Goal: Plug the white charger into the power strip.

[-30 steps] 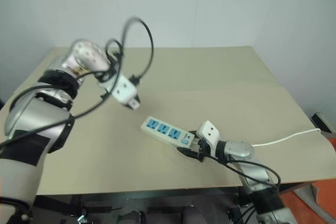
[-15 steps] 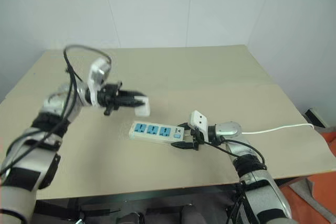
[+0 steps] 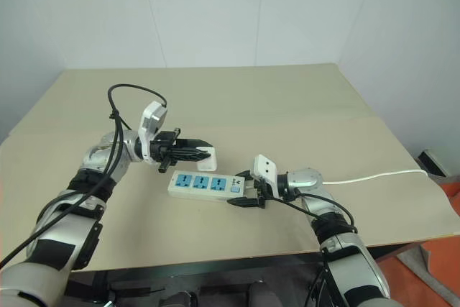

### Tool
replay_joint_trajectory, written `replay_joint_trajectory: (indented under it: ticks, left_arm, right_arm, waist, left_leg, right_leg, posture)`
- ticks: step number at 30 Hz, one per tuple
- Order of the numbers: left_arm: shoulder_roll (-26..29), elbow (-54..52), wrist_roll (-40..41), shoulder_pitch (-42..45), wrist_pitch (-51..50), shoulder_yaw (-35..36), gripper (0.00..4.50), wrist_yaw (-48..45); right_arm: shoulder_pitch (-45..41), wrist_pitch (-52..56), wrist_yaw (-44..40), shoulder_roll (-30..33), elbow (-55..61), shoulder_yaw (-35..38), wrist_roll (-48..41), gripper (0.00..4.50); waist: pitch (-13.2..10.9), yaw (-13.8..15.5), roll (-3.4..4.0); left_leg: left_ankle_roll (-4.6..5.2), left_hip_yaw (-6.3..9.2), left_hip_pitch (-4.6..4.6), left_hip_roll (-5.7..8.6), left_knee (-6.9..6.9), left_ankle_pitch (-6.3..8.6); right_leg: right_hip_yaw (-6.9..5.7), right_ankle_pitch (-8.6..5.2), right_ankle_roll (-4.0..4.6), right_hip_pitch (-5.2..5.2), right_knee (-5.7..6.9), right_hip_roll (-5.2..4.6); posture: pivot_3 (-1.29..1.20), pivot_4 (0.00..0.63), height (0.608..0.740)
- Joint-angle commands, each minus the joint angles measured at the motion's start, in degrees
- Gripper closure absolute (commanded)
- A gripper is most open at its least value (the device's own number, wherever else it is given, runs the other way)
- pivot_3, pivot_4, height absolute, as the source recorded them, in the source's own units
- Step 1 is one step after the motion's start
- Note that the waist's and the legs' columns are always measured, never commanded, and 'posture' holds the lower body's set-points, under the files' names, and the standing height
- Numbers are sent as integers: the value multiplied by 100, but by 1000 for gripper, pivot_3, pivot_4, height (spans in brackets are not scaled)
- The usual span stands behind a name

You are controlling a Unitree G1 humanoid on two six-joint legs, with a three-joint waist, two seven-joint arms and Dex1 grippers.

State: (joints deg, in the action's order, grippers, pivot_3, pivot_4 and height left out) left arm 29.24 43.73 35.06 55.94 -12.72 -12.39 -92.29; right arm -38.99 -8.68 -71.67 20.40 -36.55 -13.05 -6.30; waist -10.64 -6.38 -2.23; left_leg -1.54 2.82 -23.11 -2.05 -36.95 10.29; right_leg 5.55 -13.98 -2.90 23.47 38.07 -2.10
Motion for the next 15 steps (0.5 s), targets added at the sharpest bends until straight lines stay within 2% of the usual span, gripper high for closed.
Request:
replay_joint_trajectory:
  ticks: [1, 15]
  left_arm:
    - [-36, 38, -8, 88, -21, -93, 3465, -21]
    - [-172, 584, -251, 159, 162, -550, 3465, -21]
  right_arm:
    - [176, -33, 19, -85, -38, -201, 207, 1068]
    - [216, -83, 174, -106, -16, -207, 311, 1068]
  waist:
    - [0, -9, 0]
    - [0, -52, -1]
  left_leg:
    - [0, 0, 4, 0, 0, 0]
    - [0, 1, 26, 0, 3, 0]
  right_leg:
    - [0, 0, 0, -4, 0, 0]
    - [0, -3, -1, -27, -3, 0]
  posture:
    - [0, 150, 740]
    - [0, 150, 740]
